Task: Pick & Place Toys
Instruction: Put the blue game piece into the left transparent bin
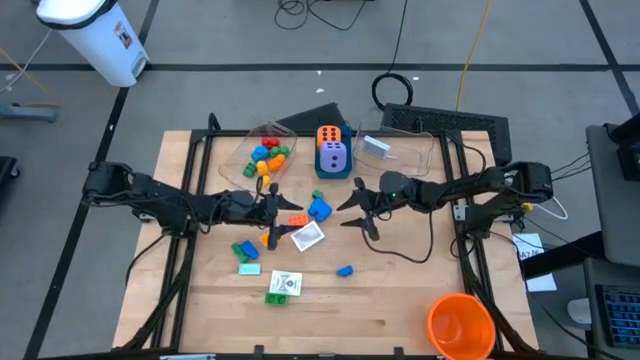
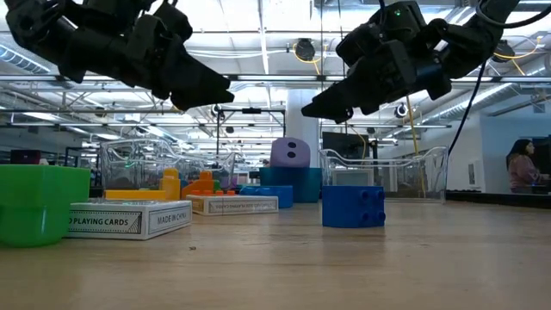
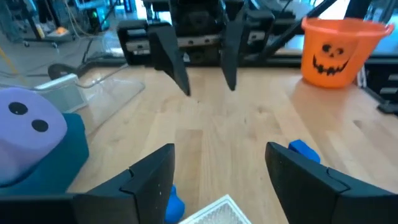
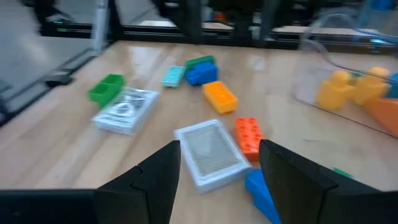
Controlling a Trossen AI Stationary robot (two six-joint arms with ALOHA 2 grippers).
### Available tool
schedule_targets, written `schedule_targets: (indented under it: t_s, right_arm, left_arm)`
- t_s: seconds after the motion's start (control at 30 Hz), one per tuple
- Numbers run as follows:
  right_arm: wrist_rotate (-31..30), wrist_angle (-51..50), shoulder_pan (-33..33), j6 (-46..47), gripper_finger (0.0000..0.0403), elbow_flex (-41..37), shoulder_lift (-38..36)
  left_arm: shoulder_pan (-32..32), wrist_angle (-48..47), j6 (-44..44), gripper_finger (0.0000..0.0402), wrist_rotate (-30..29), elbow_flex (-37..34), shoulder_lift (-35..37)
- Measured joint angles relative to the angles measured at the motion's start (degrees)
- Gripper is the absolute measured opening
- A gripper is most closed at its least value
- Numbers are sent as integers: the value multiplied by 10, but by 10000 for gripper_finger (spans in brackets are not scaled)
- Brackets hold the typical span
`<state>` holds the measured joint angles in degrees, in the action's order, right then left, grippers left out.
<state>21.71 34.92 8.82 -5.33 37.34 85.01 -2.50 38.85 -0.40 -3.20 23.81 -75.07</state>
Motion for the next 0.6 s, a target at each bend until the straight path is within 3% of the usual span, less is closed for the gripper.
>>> schedule_targets:
  t_s: [0.17, 0.6]
  right_arm:
    - [-51, 4, 0, 0, 212, 1, 10]
    - [-51, -1, 10, 18, 212, 60, 123]
  left_arm:
    - [0, -13, 18, 259, -18, 9, 0]
    - [1, -29, 30, 248, -32, 9, 0]
